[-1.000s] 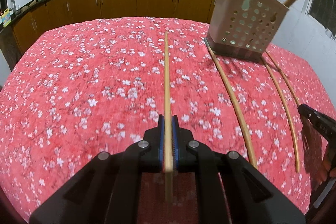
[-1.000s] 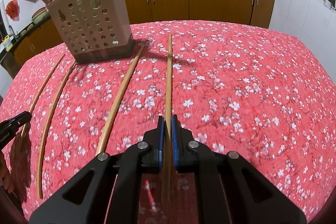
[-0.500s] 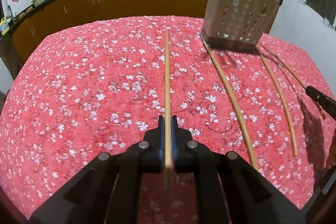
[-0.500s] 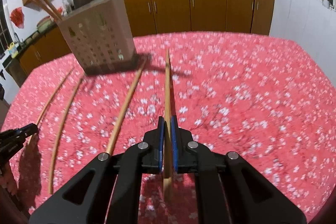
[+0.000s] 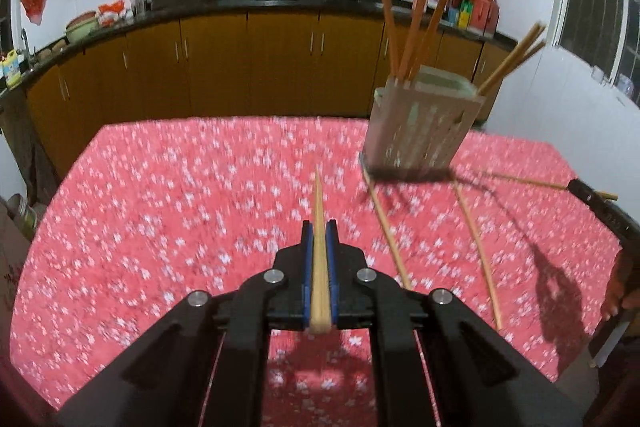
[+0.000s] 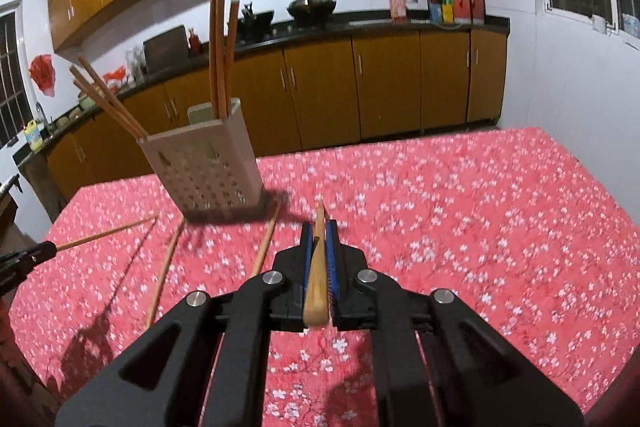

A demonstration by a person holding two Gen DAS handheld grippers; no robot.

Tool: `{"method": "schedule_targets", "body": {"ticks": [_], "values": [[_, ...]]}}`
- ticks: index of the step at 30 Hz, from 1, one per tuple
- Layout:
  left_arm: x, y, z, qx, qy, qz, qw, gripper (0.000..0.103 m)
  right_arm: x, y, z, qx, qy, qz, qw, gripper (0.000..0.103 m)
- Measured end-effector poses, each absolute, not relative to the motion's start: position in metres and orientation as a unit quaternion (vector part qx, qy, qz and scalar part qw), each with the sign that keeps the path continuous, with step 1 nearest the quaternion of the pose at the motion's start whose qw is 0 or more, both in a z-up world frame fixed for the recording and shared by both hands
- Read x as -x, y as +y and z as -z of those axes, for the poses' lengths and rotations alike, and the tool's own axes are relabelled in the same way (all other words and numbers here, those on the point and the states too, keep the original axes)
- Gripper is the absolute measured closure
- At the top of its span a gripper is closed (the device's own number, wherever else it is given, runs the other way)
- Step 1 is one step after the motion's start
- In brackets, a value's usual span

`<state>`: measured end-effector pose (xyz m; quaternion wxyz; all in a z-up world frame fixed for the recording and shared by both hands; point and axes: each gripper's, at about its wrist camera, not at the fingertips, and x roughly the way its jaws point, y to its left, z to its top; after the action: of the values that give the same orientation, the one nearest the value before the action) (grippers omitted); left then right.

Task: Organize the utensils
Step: 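Lift the held chopstick with the left tool while the right tool lifts its chopstick, then carry the left tool's chopstick over the holder while the right tool carries its chopstick there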

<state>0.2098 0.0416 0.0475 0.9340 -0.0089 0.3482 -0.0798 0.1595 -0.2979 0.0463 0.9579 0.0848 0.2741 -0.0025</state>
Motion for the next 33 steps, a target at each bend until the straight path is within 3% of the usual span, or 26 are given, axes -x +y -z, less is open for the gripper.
{"method": "schedule_targets", "body": {"ticks": [13,19,33], "values": [[-0.200,0.048,-0.103,0.038,0.268,0.090,0.958,0.096,-0.154,-0.299,-0.072,-0.086,0.234,0.005,0.968,0.095],[-0.192,0.036,-0.136,0.021,0.236,0.129,0.963,0.096,-0.152,-0.301,-0.109,-0.099,0.207,-0.022,0.973,0.096],[-0.207,-0.021,-0.215,0.016,0.146,0.191,0.971,0.096,-0.156,-0.265,-0.205,-0.113,0.037,-0.073,0.990,0.096]]}}
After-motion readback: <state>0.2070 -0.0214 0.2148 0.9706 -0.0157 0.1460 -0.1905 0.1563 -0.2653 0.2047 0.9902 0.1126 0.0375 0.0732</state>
